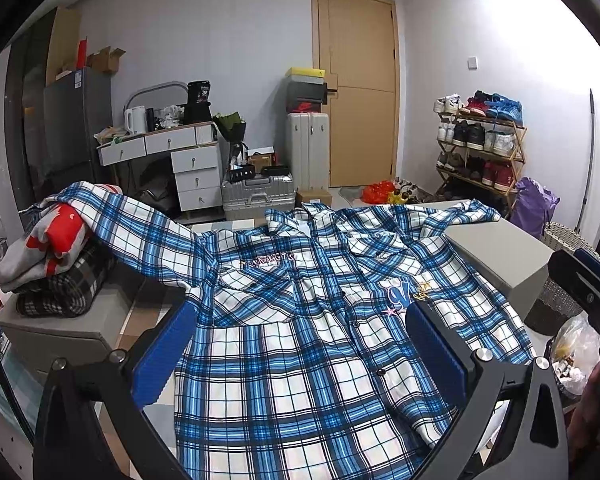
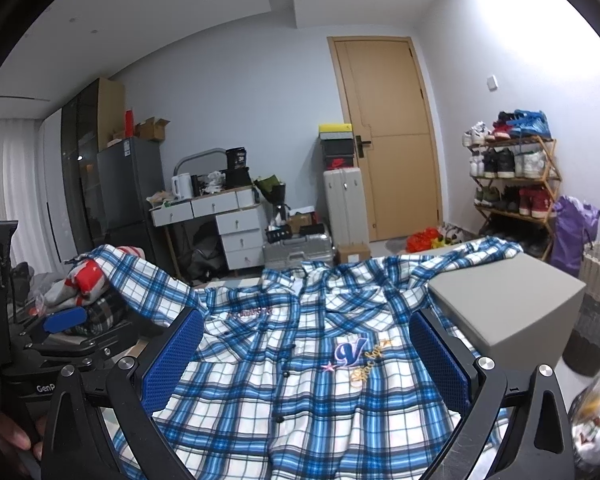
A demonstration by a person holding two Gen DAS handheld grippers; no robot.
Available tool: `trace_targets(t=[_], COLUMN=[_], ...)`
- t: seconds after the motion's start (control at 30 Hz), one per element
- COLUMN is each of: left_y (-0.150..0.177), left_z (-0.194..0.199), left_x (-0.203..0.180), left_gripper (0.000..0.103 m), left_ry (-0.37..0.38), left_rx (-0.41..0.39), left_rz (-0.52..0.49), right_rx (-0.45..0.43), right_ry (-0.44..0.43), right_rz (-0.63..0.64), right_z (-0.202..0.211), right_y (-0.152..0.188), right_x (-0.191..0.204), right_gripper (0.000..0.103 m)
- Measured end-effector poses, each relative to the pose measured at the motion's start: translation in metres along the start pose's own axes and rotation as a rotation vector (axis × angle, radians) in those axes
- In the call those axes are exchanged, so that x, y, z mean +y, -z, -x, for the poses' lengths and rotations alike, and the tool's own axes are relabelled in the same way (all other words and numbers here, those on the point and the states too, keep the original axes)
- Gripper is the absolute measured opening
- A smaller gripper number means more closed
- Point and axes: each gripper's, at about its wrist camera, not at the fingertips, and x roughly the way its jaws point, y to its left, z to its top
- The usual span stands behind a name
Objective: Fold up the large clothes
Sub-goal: 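Reach the right tool to a sleeve cuff and close on it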
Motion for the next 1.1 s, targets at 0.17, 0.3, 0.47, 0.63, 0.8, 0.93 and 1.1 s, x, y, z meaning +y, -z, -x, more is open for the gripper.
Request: trace_targets(t=[0.17, 0.3, 0.47, 0.63, 0.8, 0.93, 1.1], left_y=[-0.01, -0.019, -0.018, -0.008, -0.002, 0.002, 0.01], left_z=[-0.013, -0.034, -0.079, -0.13, -0.173, -0.2, -0.22], left_x=[-0.009, -0.015, -0.02, -0.027, -0.029, -0.031, -0.029], left_gripper=[0.102, 0.102, 0.102, 0.102, 0.102, 0.102, 0.102], left_ry=[0.021, 0.026, 0.067, 0.099, 0.118, 0.153, 0.211], left_rx=[0.009, 0.01, 0.081, 0.18, 0.251, 0.277, 0.331], left_rz=[-0.051, -0.08, -0.077, -0.067, -0.067, -0.068, -0.054], right_rx=[0.016, 0.043, 0.086, 0.206, 0.348, 0.473, 0.66], right_ry=[0.004, 0.033, 0.147, 0.257, 0.333, 0.408, 0.493], right_rz=[0.011, 0.025, 0.014, -0.039, -0.184, -0.321, -0.446], right_z=[-0.013, -0.037, -0.077, -0.15, -0.239, -0.324, -0.433], right_y=[-0.005, -0.026, -0.061, -0.098, -0.133, -0.15, -0.146], right_x=[-0.012, -0.04, -0.102, -0.191, -0.294, -0.372, -0.443], right_gripper=[0.103, 0.103, 0.103, 0.103, 0.103, 0.103, 0.103])
